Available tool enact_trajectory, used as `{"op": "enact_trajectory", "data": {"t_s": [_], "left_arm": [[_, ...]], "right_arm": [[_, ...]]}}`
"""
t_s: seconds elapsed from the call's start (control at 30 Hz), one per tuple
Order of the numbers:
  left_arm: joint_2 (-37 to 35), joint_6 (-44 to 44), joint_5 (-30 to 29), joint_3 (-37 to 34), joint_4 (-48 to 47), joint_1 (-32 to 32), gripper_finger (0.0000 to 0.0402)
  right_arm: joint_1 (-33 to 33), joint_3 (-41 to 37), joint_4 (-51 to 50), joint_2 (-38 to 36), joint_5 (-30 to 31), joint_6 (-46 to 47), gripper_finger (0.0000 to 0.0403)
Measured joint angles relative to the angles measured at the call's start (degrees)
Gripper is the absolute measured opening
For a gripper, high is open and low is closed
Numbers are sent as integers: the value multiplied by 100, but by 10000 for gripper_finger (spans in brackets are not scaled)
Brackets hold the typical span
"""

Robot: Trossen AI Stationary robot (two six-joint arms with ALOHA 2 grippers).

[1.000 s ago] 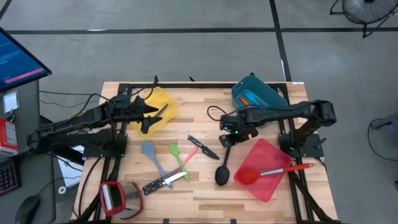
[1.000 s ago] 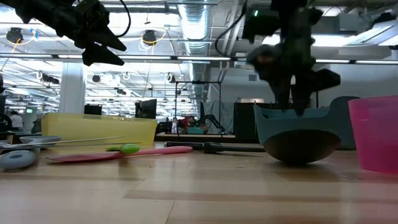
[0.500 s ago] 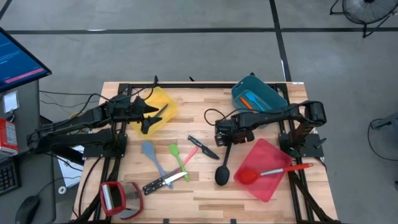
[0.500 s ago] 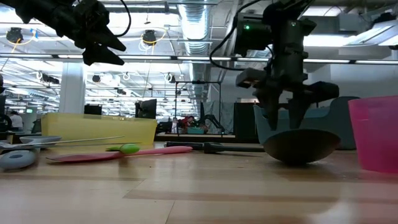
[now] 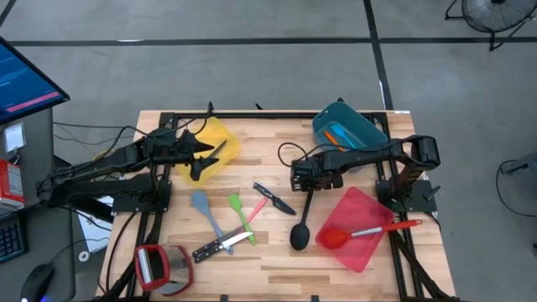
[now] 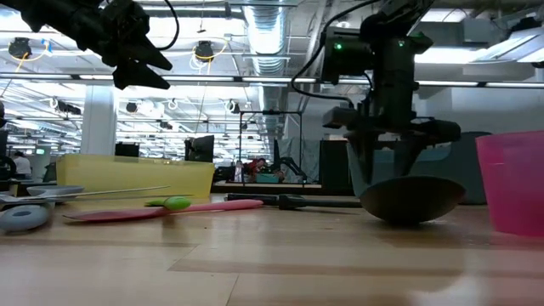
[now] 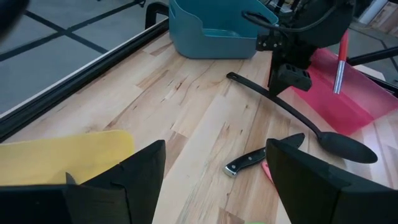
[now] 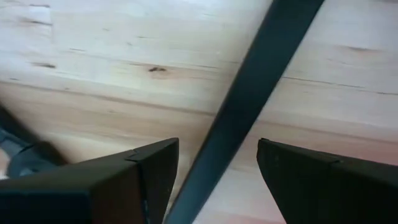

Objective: Pick & Place Kitchen Items
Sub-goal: Put the black serving spoon into the red bin

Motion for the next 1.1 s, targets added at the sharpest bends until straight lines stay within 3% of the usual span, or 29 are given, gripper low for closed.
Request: {"op": "enact_trajectory", "data": {"t_s": [0.4,0.67,1.1], "left_arm": [[1,0,4,0,-5,0,257],[-1,109,6,0,-14,0,257],[-1,109,9,0,-1,4,257]], "right_arm": [[-37,-344,466,-4,-28,77,214],[-28,-973,2042,-31,-414,277,206],[-11,-1241,2444,-26,-469,211,48]]}}
